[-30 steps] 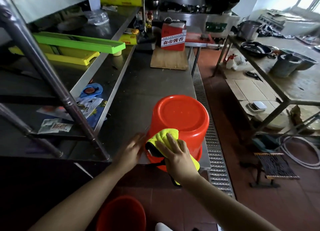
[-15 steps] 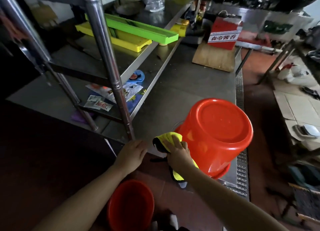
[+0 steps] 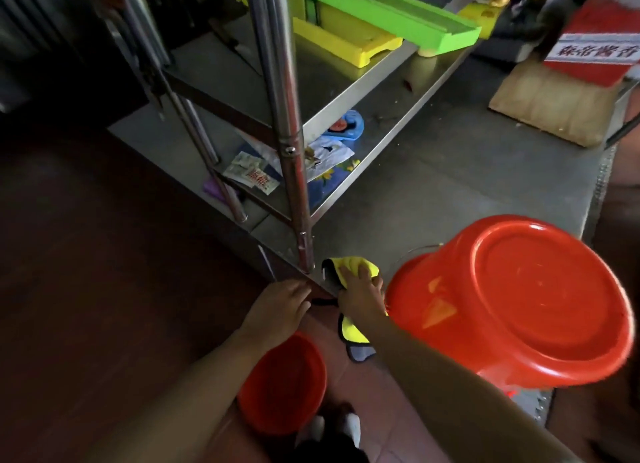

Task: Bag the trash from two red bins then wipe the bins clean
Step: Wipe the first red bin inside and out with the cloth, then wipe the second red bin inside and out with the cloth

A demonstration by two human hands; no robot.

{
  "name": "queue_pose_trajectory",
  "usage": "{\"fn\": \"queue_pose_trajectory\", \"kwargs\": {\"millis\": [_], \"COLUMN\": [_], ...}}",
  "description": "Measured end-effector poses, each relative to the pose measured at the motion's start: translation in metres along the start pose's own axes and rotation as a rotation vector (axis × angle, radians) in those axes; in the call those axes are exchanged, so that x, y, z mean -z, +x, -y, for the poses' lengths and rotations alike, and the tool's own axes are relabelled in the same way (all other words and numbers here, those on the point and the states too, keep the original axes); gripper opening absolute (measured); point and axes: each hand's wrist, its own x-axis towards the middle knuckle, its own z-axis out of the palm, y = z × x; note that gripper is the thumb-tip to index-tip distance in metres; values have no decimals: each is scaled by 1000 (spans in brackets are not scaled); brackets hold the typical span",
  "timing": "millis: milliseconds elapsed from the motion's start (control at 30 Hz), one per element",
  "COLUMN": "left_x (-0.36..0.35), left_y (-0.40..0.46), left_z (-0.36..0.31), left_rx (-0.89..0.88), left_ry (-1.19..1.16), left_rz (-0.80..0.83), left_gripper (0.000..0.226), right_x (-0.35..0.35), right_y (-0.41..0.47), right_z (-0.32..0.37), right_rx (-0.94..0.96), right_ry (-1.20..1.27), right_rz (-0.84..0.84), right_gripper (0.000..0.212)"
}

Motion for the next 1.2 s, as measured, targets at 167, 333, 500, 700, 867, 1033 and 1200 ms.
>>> {"fn": "queue_pose_trajectory", "kwargs": {"millis": [167,333,500,700,867,1033,1200], "left_x": [-11,-14,3,37,62,81,69], "left_y": [-4,-10,16,86,134,159,178], "left_z": [10,18,3,-36,-96,-165,-214], "left_rx": [89,54,-121,-333,-426,-401,-52], "left_ry": [-33,-2,-4,7,-24,-61,-300], "left_rz": [89,105,34,-52,-115,-72,352], "left_gripper": [39,41,32,27,34,55,109], "right_x": [1,-2,27,132,201,231,216], "right_y": [50,64,33,4,-40,-98,-147], "right_z": [10,8,2,3,-29,-115,-198], "right_rx": [-15,-58,-25,-126,-156,-346,-610], "right_ry": [19,-50,-140,-31,-51,-149,-16], "right_rz": [66,131,-79,-212,-395,-495,-306], "right_gripper": [64,54,29,30,28,54,111]}}
